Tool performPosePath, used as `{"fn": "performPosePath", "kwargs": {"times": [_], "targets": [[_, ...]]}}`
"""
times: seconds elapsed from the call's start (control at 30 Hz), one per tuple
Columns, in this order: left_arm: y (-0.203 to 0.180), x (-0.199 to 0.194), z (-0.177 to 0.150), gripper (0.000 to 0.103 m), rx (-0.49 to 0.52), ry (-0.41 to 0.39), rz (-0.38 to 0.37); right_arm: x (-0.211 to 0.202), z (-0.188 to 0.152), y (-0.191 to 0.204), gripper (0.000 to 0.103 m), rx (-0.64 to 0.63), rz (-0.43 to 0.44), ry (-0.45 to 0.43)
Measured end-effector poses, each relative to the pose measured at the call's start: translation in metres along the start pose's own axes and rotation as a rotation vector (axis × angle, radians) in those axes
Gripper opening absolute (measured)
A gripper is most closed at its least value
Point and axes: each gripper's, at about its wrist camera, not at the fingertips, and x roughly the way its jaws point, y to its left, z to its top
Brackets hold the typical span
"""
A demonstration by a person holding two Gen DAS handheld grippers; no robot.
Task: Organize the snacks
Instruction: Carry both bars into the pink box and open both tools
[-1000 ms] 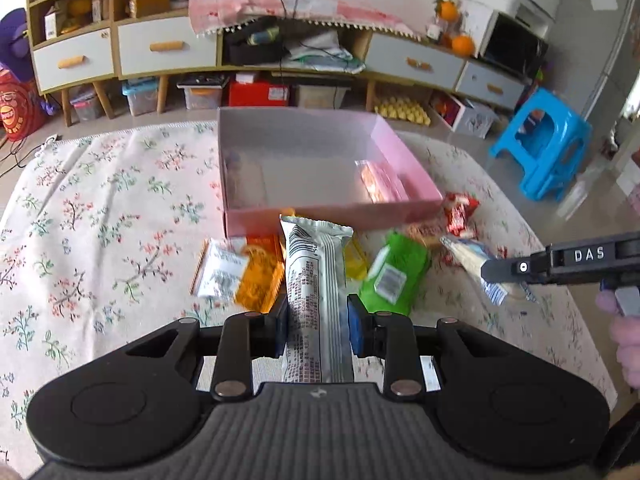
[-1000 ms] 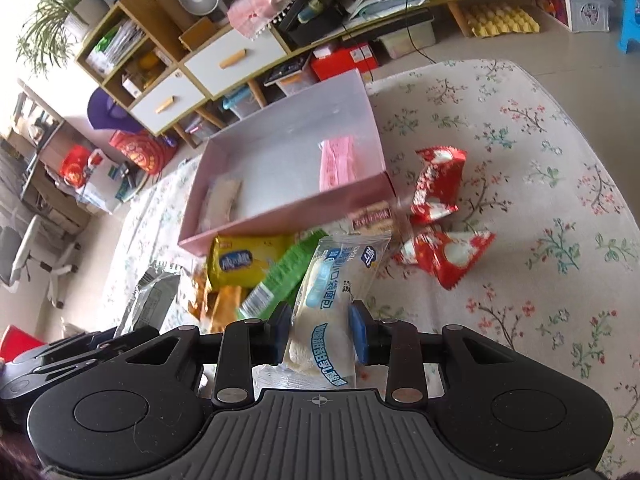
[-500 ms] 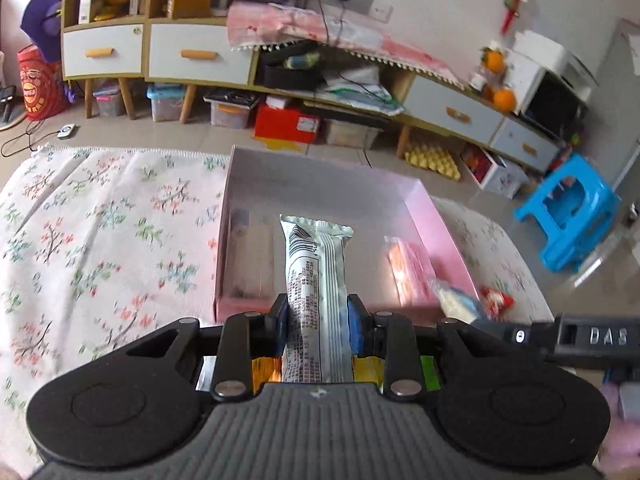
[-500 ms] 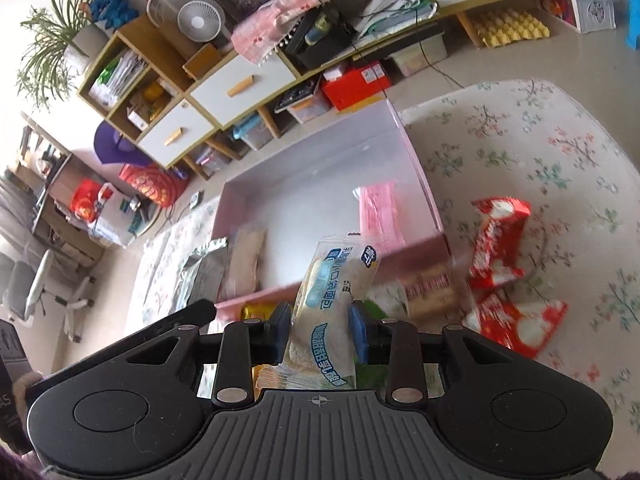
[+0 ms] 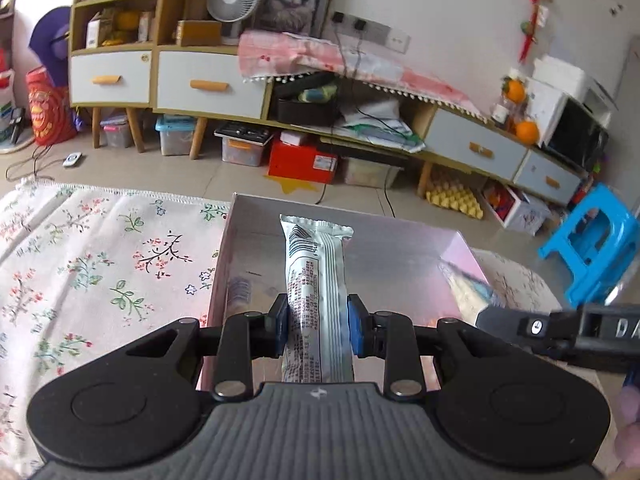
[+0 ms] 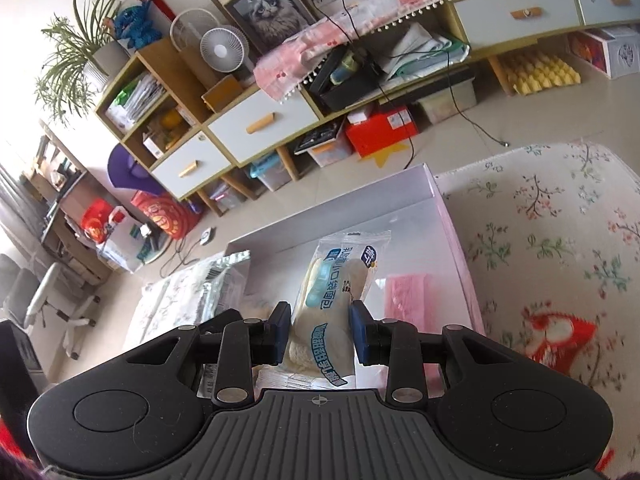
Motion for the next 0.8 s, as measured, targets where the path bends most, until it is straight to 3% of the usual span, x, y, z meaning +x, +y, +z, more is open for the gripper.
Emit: {"fn": "performPosePath", "kwargs": {"times": [0.5, 0.63, 0.67, 0.73, 0.8], "targets": [[-0.006, 0.012, -0.001, 0.029, 0.043, -0.017, 0.057, 0.020, -0.011, -0.002, 0.032, -0.049, -0.036, 0.030], [-0.007, 0.012, -0.002, 0.048, 0.059, -0.013, 0.086, 0.019, -0.011, 0.002, 0.036, -0.078, -0.044, 0.016], [-0.007, 0.012, -0.002, 0.051, 0.061, -0.013, 0.087, 0.018, -0.010, 0.003, 0.039, -0.079, -0.044, 0.018], [-0.007, 0.010, -0.002, 0.053, 0.063, -0.012, 0.088, 0.016, -0.009, 0.003, 0.055, -0.073, -0.035, 0.013], [-0.007, 0.008, -0.002, 0.059, 0.064, -0.011, 0.089, 0.013, -0.009, 0.003, 0.057, -0.069, -0.031, 0.005]]}}
